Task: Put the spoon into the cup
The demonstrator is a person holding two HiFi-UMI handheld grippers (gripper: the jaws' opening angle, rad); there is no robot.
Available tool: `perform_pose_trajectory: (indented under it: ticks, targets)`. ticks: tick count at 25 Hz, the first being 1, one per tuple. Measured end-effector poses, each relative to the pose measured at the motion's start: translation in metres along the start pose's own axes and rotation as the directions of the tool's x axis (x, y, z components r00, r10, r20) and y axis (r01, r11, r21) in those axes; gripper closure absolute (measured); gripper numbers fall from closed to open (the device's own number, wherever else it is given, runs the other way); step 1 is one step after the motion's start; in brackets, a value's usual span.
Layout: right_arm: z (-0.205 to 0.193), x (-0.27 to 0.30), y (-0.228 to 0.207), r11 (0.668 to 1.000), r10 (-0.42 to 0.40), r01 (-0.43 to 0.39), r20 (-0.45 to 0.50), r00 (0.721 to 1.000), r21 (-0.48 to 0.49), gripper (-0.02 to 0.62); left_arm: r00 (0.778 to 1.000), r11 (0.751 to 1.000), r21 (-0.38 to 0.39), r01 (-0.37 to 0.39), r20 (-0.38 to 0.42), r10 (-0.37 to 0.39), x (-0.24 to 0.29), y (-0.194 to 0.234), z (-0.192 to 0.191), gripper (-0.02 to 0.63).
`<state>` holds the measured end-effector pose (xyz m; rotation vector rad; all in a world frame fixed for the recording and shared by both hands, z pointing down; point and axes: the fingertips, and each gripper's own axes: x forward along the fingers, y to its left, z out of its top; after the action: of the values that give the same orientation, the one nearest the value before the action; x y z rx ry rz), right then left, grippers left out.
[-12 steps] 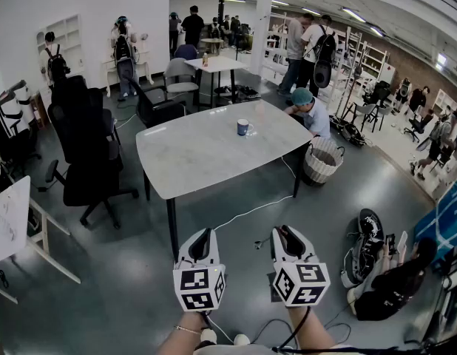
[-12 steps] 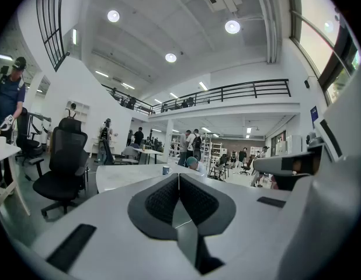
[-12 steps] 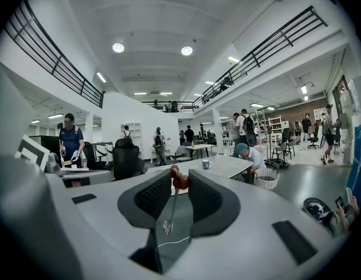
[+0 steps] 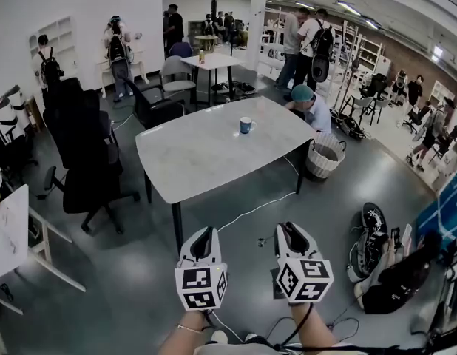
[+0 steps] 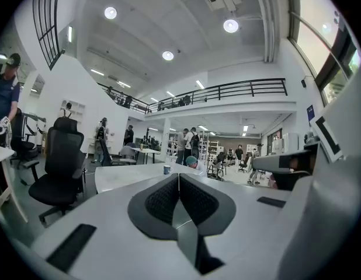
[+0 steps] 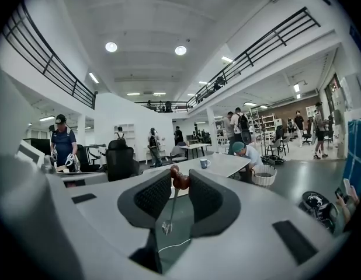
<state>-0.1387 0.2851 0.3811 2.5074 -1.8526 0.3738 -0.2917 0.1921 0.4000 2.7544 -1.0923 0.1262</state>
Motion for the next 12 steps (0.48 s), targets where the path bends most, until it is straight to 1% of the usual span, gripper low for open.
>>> perform_pose_trajectory:
  ticks: [4,8,12]
  targets:
    - [-0.004,0.008,0.001,1.000,-0.024,0.024,-0.013,1.000,0.008,0.488,1.000,1.000,-0.016,0.005,-0.010,-0.005,0.008,0.014,-0.001,0.584]
    - [-0.004,0.018,-0.007,0.998,-0.047,0.048,-0.019,0.999,0.035,0.488,1.000,1.000,-0.004,0.023,-0.017,-0.023,0.020,0.014,0.000,0.584]
    - [0.000,0.036,-0.019,0.998,-0.057,0.058,-0.007,0.998,0.036,0.488,0.999,1.000,-0.002,0.031,-0.013,-0.032,0.041,0.013,0.000,0.584]
